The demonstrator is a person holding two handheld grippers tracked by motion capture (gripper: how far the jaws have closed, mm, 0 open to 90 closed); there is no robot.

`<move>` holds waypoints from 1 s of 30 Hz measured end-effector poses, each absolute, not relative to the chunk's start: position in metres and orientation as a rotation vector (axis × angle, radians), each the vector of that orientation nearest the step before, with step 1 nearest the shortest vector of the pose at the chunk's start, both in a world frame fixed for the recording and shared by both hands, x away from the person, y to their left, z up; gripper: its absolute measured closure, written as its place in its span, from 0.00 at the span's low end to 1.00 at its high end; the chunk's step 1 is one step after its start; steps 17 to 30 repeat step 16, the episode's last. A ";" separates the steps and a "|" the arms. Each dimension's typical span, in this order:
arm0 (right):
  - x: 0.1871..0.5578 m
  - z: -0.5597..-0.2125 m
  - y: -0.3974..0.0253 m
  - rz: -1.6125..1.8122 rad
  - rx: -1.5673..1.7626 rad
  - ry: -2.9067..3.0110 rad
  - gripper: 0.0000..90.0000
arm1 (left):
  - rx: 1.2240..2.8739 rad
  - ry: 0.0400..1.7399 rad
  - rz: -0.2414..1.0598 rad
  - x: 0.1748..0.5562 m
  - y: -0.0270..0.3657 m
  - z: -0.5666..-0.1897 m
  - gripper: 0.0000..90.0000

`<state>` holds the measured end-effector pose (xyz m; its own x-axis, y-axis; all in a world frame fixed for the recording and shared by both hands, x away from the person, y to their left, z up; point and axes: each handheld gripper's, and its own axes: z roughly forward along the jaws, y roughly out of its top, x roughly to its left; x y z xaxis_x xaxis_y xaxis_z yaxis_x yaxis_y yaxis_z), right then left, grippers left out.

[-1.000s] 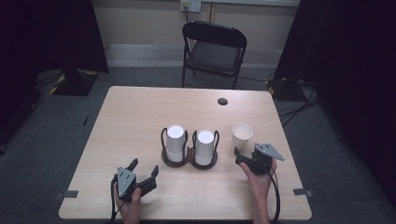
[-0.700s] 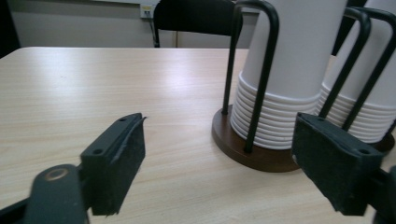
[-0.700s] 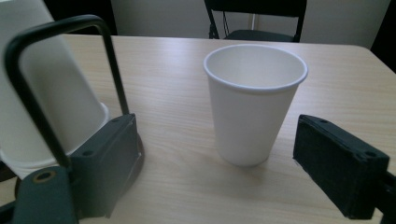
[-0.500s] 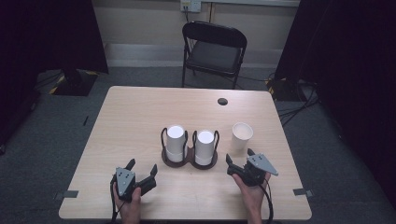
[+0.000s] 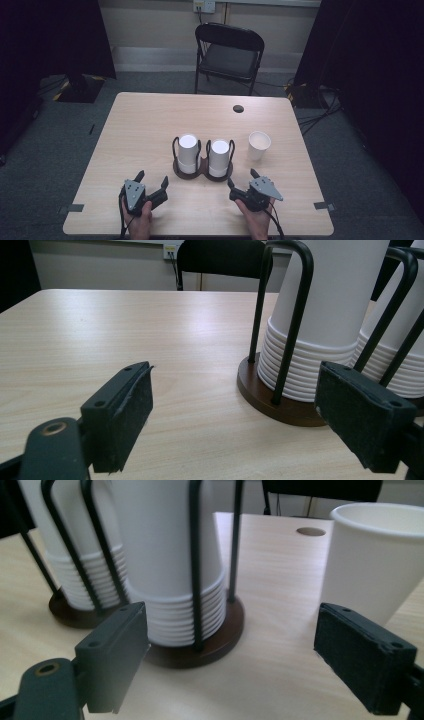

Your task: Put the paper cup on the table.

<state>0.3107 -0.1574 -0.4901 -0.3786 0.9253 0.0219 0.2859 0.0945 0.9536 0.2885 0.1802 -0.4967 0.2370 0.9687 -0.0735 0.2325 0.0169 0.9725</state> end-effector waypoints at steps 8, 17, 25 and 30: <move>0.298 -0.495 -0.154 1.373 1.136 1.693 0.15 | 1.449 1.196 0.897 0.287 0.179 -0.497 0.18; 0.295 -0.496 -0.153 1.375 1.127 1.652 0.16 | 1.463 1.186 0.908 0.287 0.177 -0.497 0.18; 0.295 -0.496 -0.153 1.375 1.127 1.652 0.16 | 1.463 1.186 0.908 0.287 0.177 -0.497 0.18; 0.295 -0.496 -0.153 1.375 1.127 1.652 0.16 | 1.463 1.186 0.908 0.287 0.177 -0.497 0.18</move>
